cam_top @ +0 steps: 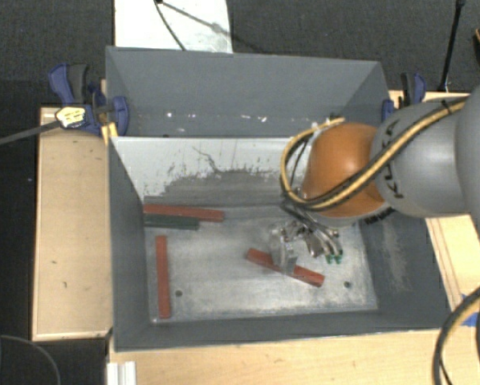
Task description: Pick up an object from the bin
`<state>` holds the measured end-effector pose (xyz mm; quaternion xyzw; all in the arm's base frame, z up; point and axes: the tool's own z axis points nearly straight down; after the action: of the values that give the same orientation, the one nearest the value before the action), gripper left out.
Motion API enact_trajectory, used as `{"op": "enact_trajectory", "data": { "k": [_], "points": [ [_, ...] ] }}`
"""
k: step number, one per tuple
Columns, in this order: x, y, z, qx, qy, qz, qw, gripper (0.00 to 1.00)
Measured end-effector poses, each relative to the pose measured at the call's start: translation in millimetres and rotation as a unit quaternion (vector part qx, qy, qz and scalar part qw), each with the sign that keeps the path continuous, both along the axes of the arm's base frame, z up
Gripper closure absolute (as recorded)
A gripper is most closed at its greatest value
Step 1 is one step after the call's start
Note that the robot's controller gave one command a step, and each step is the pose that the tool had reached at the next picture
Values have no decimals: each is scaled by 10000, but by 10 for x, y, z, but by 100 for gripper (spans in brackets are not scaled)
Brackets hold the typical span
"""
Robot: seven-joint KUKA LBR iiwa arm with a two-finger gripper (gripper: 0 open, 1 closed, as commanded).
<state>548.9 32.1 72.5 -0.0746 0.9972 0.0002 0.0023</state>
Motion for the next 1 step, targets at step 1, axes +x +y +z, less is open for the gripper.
{"op": "enact_trajectory", "data": {
  "k": [1],
  "points": [
    [-4,5,-11,5,-2,-13,10000,0]
  ]
}}
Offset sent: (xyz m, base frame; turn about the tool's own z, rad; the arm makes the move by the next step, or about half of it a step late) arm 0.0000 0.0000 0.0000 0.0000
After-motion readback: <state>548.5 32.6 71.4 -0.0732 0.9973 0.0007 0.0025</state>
